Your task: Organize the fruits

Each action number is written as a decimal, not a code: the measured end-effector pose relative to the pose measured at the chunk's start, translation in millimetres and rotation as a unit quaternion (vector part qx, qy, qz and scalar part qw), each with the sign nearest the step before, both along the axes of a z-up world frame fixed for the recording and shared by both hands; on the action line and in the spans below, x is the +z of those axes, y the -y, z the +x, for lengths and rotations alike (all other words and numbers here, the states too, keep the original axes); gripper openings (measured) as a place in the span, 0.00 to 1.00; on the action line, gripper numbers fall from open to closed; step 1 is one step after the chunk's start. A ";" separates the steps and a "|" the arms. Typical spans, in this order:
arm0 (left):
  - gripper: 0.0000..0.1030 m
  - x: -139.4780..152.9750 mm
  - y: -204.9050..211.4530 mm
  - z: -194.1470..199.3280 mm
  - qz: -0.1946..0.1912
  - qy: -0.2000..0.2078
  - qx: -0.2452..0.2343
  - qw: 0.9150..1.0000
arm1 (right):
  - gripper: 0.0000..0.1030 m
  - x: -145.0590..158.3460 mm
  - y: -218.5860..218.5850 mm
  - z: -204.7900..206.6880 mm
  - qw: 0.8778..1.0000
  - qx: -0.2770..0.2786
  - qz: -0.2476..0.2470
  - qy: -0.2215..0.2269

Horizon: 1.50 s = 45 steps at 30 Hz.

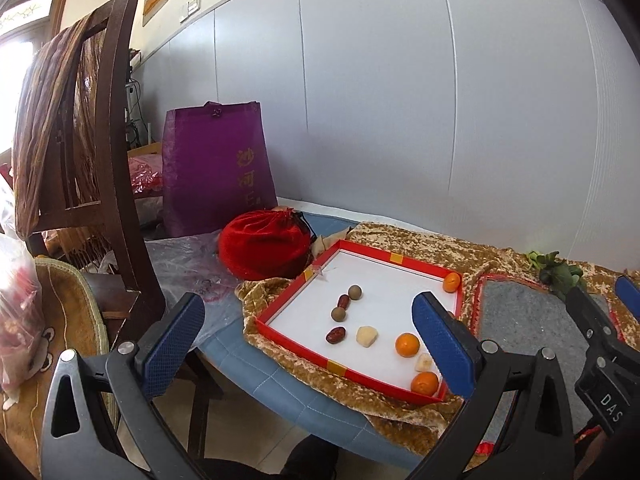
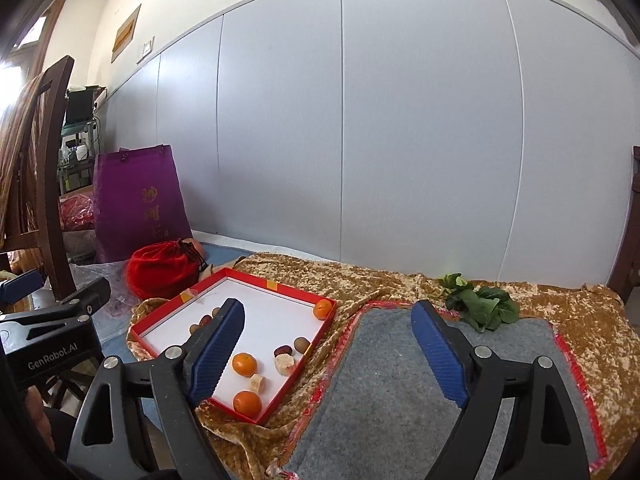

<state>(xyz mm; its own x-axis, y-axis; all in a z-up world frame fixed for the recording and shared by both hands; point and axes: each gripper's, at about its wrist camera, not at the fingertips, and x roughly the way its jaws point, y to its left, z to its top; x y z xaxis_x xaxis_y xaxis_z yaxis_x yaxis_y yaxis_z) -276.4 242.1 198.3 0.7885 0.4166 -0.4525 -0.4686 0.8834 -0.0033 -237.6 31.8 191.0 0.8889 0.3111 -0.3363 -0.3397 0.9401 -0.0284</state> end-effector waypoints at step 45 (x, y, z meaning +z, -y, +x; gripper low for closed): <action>1.00 31.1 -69.9 -84.5 -0.004 0.037 0.107 0.994 | 0.98 28.1 -31.6 -67.7 0.996 0.043 -0.019 0.073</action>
<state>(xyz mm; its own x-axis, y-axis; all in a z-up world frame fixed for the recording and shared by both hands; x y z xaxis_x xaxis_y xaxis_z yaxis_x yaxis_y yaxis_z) -361.0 312.0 229.5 0.7141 0.5742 -0.4003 -0.6432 0.7639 -0.0517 -305.2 63.4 219.0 0.8995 0.3780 -0.2191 -0.4089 0.9050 -0.1175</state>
